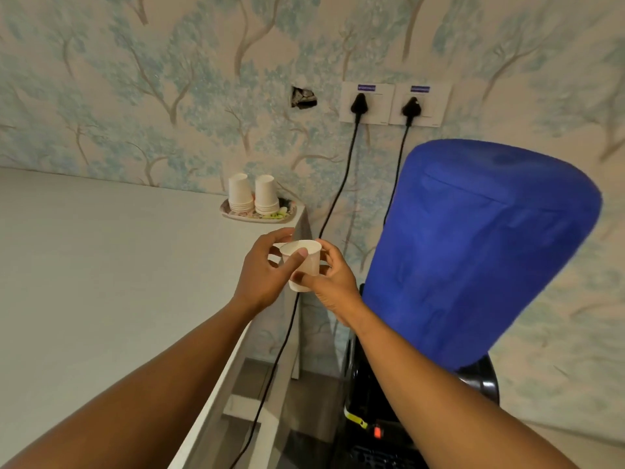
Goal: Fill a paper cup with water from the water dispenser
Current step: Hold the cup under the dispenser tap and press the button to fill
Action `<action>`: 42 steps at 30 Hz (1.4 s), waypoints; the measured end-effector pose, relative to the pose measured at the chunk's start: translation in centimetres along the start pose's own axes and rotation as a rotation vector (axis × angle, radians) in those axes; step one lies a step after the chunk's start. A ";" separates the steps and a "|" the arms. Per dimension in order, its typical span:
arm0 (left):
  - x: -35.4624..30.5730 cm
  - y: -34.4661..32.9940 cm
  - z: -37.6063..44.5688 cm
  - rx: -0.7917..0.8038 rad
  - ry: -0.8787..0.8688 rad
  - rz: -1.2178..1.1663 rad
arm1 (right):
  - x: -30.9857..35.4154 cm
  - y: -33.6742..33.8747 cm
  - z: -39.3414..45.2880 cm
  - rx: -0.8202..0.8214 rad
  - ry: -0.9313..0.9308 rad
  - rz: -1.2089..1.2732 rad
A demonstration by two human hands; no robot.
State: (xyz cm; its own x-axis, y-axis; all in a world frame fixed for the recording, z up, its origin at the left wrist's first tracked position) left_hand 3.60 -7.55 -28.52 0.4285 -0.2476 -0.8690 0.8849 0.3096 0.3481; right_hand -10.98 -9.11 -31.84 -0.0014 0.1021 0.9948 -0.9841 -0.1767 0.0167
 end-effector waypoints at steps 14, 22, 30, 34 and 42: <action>-0.9 -6.9 -5.5 0.252 -0.075 -0.033 | -4.6 5.9 -8.0 -0.222 -0.024 -0.182; 0.0 -11.8 -10.1 0.327 -0.149 0.060 | -9.8 9.7 -15.4 -0.424 -0.119 -0.229; -0.2 -17.9 -15.7 0.487 -0.270 0.147 | -14.8 13.3 -21.7 -0.564 -0.165 -0.307; 0.9 -20.4 -17.9 0.516 -0.316 0.198 | -17.6 14.4 -23.9 -0.597 -0.183 -0.318; 6.0 -24.6 -20.9 0.575 -0.345 0.367 | -25.0 17.4 -27.4 -0.646 -0.241 -0.443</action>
State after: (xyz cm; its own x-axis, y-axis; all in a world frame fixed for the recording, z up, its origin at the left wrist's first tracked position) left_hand -19.46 2.52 -49.64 0.6625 -0.5230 -0.5362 0.5905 -0.0757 0.8035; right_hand -32.96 12.11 -59.16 0.3773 -0.1966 0.9050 -0.7927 0.4368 0.4254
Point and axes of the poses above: each hand's wrist, its own z-axis towards the middle knuckle, its own y-axis out of the back of the hand, x = y × z, the point moved 9 cm from there along z, towards the middle knuckle, and after that the axes turned 2 degrees about y, right-handed, at the moved point
